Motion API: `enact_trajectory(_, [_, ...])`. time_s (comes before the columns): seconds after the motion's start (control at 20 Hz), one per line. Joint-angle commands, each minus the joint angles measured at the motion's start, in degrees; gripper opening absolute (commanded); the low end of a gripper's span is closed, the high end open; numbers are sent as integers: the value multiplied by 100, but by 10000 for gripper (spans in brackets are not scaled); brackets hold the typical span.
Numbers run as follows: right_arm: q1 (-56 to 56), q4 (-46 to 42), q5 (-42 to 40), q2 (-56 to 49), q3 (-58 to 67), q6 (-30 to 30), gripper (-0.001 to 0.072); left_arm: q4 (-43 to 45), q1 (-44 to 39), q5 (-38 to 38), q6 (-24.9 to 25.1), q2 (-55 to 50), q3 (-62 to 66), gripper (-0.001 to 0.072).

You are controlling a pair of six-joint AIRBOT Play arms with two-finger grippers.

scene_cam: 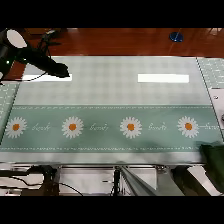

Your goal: Fold the shirts.

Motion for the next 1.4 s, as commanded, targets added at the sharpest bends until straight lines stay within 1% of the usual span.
enact_trajectory(0.0, [2796, 5628, 826, -2306, 2929, -2341, 272, -916, -4, 1034, 0, -4, 4, 277])
enact_trajectory(0.05, [3501, 5355, 1497, -2732, 3307, -2186, 272, -1158, -15, 1047, 0, -4, 4, 278])
enact_trajectory(0.1, [4111, 4990, 1978, -3001, 3458, -2070, 271, -1314, -31, 951, 0, -4, 4, 428])
enact_trajectory(0.15, [4712, 4391, 2417, -3180, 3473, -1954, 271, -1340, -72, 767, -4, -4, 4, 544])
enact_trajectory(0.2, [5230, 3558, 2835, -3292, 3473, -1823, 272, -1300, -140, 540, -2, -7, 4, 544])
enact_trajectory(0.25, [5775, 2358, 3316, -3370, 3473, -1716, 272, -1174, -234, 258, -4, -11, 4, 544])
enact_trajectory(0.3, [6286, 949, 3812, -3418, 3467, -1648, 272, -868, -374, 13, -120, -15, 4, 543])
enact_trajectory(0.35, [6725, -466, 4223, -3467, 3460, -1567, 275, -350, -546, -170, -376, -20, 4, 543])
enact_trajectory(0.4, [7101, -1762, 4555, -3519, 3460, -1554, 297, 256, -743, -328, -612, -33, 4, 543])
enact_trajectory(0.45, [7311, -2474, 4660, -3534, 3451, -1355, 305, 890, -968, -474, -820, -46, 2, 543])
enact_trajectory(0.5, [7350, -2450, 4579, -3534, 3449, -1147, 311, 1410, -1167, -520, -1054, -59, 4, 543])
enact_trajectory(0.55, [7353, -2179, 4592, -3534, 3442, -1141, 354, 1840, -1331, -514, -1244, -63, 4, 543])
enact_trajectory(0.6, [7311, -1958, 4660, -3534, 3425, -1115, 356, 2229, -1471, -492, -1388, -81, 4, 543])
enact_trajectory(0.65, [7281, -1847, 4736, -3534, 3410, -1045, 356, 2391, -1541, -470, -1423, -103, 4, 542])
enact_trajectory(0.7, [7281, -1808, 4795, -3532, 3383, -1012, 355, 2406, -1554, -459, -1429, -118, 4, 533])
enact_trajectory(0.75, [7287, -1799, 4889, -3532, 3342, -1012, 351, 2406, -1550, -455, -1648, -129, 4, 513])
enact_trajectory(0.85, [7385, -1770, 4931, -3528, 3224, -931, 352, 2406, -1480, -450, -2059, -129, 4, 513])
enact_trajectory(0.9, [7464, -1773, 4874, -3521, 3171, -887, 351, 2391, -1453, -444, -2109, -129, 4, 513])
enact_trajectory(1.0, [7608, -1775, 4603, -3440, 3062, -717, 351, 2385, -1434, -409, -2109, -129, 4, 513])
enact_trajectory(1.2, [7873, -1969, 3698, -3018, 2564, -520, 351, 2382, -1443, -409, -2109, -166, 4, 514])
enact_trajectory(1.25, [7873, -1917, 3576, -2962, 2472, -527, 351, 2382, -1443, -409, -2109, -173, 4, 514])
enact_trajectory(1.35, [7864, -1919, 3580, -2951, 2444, -520, 350, 2385, -1443, -411, -2109, -175, 4, 514])
